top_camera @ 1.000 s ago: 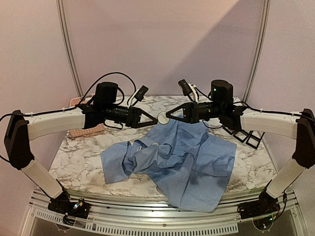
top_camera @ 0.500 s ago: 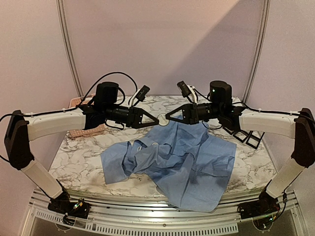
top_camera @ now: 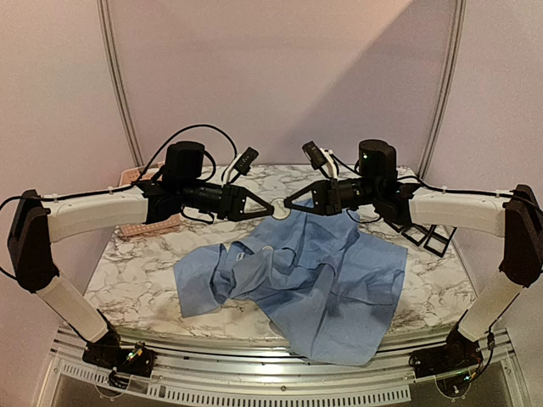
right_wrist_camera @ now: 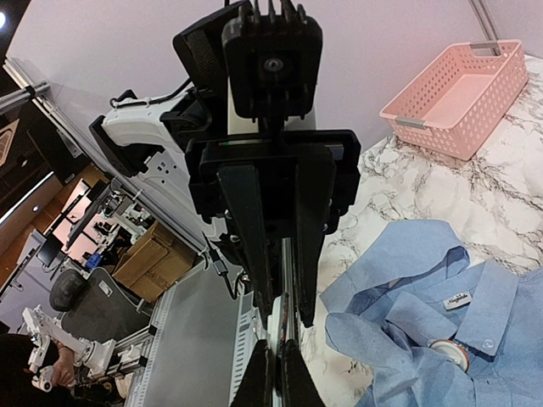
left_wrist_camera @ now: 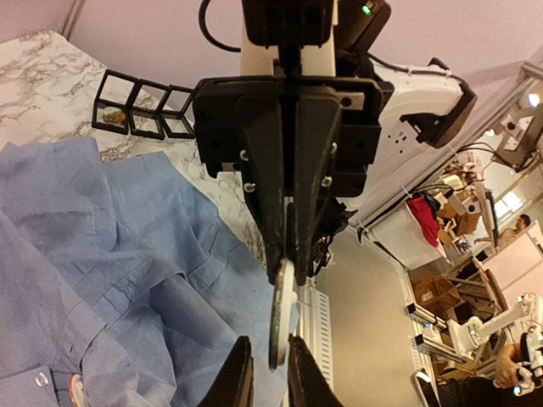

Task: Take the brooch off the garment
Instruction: Pass from the right arm to the left

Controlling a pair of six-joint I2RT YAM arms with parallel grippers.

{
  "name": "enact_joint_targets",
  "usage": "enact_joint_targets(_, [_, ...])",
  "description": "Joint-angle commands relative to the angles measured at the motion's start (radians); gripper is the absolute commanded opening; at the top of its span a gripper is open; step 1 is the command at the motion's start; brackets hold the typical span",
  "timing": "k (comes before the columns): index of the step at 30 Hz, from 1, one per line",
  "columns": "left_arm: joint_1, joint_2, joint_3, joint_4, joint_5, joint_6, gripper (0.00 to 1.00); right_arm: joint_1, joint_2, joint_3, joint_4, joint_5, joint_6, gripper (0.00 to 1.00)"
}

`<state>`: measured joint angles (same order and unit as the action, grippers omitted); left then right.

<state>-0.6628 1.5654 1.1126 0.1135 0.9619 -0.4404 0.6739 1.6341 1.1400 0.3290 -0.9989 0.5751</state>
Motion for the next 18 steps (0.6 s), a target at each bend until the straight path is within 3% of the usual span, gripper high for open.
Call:
enact_joint_targets(1, [-0.010, 0.022, -0.007, 0.003, 0.013, 0.001, 0.15, 0.008, 0.017, 0.032, -0.002, -0.019, -0.003, 0.00])
enact_joint_targets(8, [-0.010, 0.028, -0.004, 0.002, 0.014, -0.002, 0.00, 0.015, 0.024, 0.039, -0.018, -0.026, -0.012, 0.00])
enact_joint_targets(12, [-0.009, 0.025, -0.004, 0.002, 0.009, -0.001, 0.00, 0.016, 0.023, 0.040, -0.029, -0.017, -0.019, 0.02])
enact_joint_targets(18, [0.015, 0.013, -0.010, 0.001, -0.020, -0.003, 0.00, 0.014, -0.015, 0.009, 0.001, 0.037, -0.023, 0.32])
